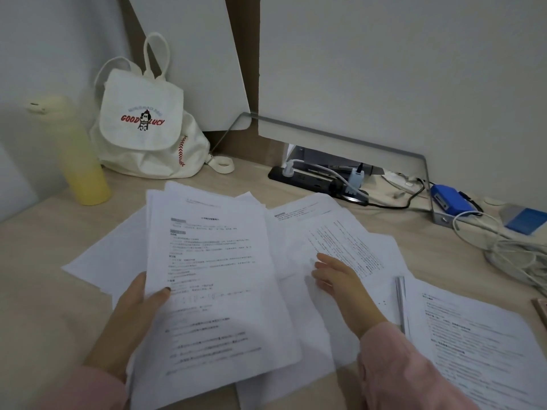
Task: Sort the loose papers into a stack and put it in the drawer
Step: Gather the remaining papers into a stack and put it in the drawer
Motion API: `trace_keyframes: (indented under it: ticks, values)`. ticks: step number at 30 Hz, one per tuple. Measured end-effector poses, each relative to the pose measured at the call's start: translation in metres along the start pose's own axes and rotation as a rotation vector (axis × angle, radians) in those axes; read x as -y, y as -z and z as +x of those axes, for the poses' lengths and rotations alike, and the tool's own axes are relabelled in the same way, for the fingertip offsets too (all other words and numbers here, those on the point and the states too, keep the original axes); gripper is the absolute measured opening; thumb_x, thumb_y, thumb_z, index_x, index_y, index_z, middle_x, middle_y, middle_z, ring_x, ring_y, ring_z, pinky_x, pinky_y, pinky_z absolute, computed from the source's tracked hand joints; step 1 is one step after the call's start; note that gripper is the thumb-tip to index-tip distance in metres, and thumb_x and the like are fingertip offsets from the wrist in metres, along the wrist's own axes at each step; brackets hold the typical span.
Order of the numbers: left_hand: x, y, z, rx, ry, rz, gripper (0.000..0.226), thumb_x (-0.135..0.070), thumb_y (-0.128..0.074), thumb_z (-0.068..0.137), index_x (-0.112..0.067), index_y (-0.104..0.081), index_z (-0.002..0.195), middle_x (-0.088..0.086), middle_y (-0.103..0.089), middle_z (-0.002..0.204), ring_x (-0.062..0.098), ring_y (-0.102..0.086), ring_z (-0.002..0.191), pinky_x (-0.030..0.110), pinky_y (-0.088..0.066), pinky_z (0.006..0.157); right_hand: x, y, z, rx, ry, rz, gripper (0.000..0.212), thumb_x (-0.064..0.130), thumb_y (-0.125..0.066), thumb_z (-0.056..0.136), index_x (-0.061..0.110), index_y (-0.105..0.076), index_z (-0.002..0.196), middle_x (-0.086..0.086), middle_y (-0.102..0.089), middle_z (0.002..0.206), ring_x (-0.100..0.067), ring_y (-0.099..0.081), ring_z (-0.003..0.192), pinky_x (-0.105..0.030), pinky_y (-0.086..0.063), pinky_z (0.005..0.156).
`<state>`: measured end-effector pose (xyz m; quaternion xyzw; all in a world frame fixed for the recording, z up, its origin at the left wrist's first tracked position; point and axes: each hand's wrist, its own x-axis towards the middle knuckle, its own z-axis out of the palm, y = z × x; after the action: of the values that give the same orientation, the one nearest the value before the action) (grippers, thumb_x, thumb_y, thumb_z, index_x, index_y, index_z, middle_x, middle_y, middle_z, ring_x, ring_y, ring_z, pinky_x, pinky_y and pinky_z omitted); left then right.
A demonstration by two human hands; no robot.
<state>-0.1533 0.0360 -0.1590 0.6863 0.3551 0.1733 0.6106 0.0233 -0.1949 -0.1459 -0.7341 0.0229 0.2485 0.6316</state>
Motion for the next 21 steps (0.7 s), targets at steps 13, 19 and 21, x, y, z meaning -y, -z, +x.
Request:
trace_keyframes:
  ticks: [13,19,21]
  values:
    - [0.035,0.067,0.014,-0.111,0.134,-0.061,0.041,-0.008,-0.049,0.093,-0.019,-0.052,0.132,0.006,-0.057,0.132,0.03,-0.054,0.119,0.054,-0.038,0.105,0.022,-0.072,0.017,0.175,-0.303,0.354,0.004,0.0,-0.051,0.089,0.002,-0.052,0.085,-0.016,-0.05,0.085,-0.027,-0.058,0.071,-0.029,-0.056,0.044]
    - [0.035,0.06,0.016,-0.114,0.188,-0.059,0.042,-0.007,-0.047,0.094,-0.015,-0.047,0.135,0.007,-0.054,0.134,0.03,-0.051,0.121,0.048,-0.039,0.104,0.002,-0.11,0.018,0.194,-0.173,-0.032,0.013,0.013,-0.057,0.088,0.0,-0.057,0.088,-0.007,-0.051,0.047,-0.015,-0.047,0.039,-0.021,-0.042,0.039]
    - [0.035,0.057,0.014,-0.103,0.19,-0.067,0.042,-0.006,-0.047,0.094,-0.016,-0.047,0.135,0.004,-0.056,0.129,0.027,-0.052,0.117,0.043,-0.04,0.1,-0.002,-0.112,0.014,0.156,-0.116,-0.106,0.015,0.011,-0.053,0.089,0.004,-0.055,0.076,-0.006,-0.051,0.039,-0.012,-0.045,0.03,-0.019,-0.038,0.037]
